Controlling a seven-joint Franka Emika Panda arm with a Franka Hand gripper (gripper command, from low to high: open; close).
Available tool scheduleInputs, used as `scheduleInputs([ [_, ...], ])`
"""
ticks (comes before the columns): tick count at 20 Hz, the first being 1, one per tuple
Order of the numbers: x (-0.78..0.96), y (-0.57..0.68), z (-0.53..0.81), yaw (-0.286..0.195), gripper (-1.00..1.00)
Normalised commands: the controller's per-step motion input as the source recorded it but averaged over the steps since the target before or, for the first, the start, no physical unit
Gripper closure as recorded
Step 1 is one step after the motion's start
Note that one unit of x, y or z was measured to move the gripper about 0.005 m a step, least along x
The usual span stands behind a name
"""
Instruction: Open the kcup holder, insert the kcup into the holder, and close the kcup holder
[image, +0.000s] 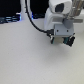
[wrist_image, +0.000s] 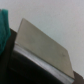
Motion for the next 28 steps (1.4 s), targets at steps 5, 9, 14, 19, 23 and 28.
scheduleInputs([
  [5,-0.49,0.55,0.04,0.089,-1.0],
  [9,-0.59,0.53,0.05,0.089,-1.0],
  [14,-0.71,0.49,0.03,0.077,-1.0],
  [19,-0.73,0.49,0.02,0.07,-1.0],
  [23,-0.7,0.42,0.01,0.095,-1.0],
  [28,-0.71,0.42,0.01,0.09,-1.0],
])
